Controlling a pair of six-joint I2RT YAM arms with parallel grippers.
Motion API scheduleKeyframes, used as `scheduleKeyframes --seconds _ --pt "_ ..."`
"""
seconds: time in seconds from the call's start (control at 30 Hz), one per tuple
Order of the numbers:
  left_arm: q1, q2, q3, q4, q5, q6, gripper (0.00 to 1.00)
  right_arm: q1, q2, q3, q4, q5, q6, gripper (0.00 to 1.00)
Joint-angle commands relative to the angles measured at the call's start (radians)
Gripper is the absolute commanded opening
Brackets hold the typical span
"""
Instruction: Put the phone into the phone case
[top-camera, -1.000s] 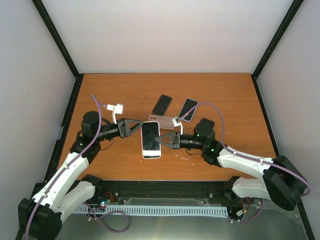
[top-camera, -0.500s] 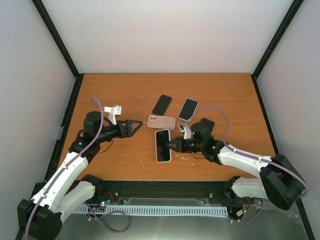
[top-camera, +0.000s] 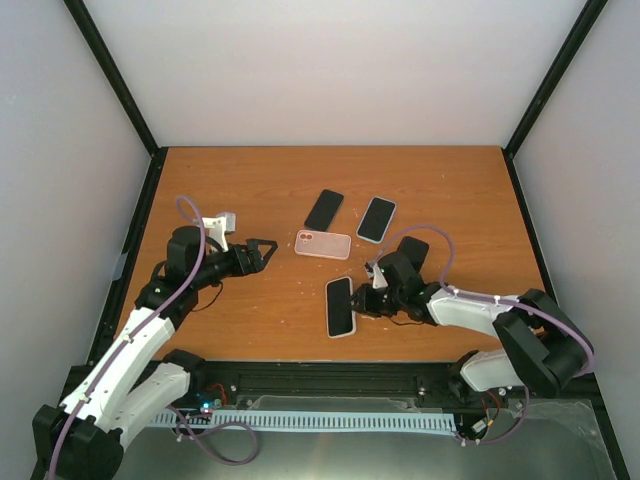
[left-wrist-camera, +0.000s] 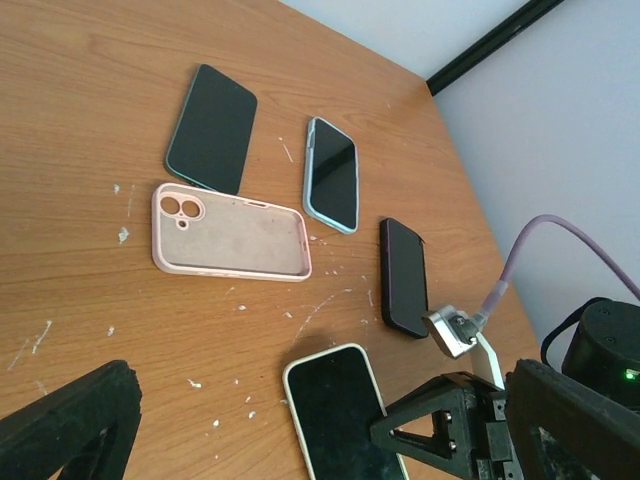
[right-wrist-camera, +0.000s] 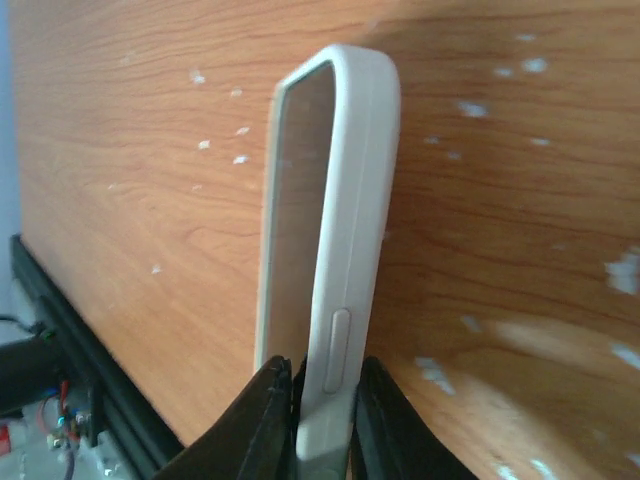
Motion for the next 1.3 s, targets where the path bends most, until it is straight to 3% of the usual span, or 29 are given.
scheduleKeyframes --seconds 0.0,0.3,0.47,0.67,0.93,1.27 --pt "0.000 -0.008 0.015 -0.014 -0.042 0.029 0.99 -0.003 0.029 0.036 -0.101 0.120 -0.026 0.20" --pt "0.000 -0.016 0.005 -0.021 -0.068 0.036 0.99 -0.002 0.015 0.165 -0.233 0.222 -0.075 0.49" --pt "0.000 -0.032 -0.004 -0.022 -0.081 0.038 1.00 -0.002 0.095 0.301 -0.246 0.291 -0.254 0.49" --pt "0.000 -0.059 -0.018 -0.030 -0.089 0.034 0.99 -0.008 0.327 0.556 -0.306 0.393 -0.485 0.47" --pt "0.000 -0.092 -0.022 -0.049 -0.106 0.020 0.99 -0.051 0.557 0.786 -0.323 0.400 -0.626 0.57" --pt "0.000 -0.122 -0.023 -0.053 -0.136 0.019 0.99 -0.058 0.722 0.925 -0.389 0.348 -0.754 0.58"
